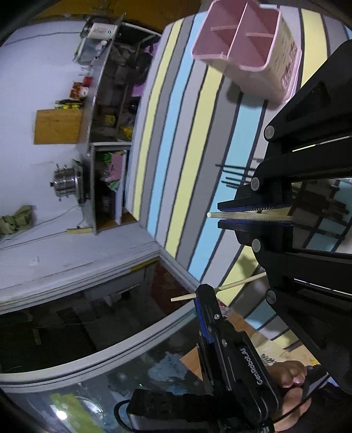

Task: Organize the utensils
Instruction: 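Lift the wooden chopsticks with both tools and carry them toward the pink caddy, then lower the wooden chopsticks into the pink caddy and open both tools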

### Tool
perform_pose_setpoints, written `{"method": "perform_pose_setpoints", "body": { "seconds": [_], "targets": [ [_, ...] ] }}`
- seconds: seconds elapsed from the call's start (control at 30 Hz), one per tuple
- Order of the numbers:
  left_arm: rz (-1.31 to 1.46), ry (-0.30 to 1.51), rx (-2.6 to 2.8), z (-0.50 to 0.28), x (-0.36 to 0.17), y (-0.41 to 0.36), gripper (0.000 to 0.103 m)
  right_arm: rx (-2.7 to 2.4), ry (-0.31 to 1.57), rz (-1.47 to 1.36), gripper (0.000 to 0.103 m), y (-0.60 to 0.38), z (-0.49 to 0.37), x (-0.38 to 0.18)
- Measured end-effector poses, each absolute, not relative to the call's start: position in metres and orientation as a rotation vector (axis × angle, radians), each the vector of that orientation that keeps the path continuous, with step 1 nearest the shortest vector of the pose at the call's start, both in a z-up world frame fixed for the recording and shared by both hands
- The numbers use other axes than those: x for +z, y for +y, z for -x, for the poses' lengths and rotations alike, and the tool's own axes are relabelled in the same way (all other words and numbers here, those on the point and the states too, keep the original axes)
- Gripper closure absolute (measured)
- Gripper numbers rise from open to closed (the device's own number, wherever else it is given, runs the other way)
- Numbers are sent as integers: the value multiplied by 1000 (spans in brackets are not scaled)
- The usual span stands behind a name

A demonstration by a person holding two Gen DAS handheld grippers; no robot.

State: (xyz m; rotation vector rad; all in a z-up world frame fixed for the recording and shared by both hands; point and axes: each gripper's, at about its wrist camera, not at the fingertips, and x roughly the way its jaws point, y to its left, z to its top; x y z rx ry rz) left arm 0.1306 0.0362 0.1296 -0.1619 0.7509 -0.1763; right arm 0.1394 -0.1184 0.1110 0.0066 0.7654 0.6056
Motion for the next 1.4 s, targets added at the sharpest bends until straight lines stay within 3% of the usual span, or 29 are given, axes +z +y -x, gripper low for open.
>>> {"method": "perform_pose_setpoints", "body": {
  "seconds": [0.5,1.07,1.4],
  "targets": [
    [158,770,-330,-149,141,-41,97,463,698,-90,97,-208,-119,141],
    [185,616,-474,-227,222,-143,97,270,528,-208,97,-321,-141,208],
    [204,627,-492,-274,182,-172,97,244,576,-231,97,-329,-180,170]
  ]
}}
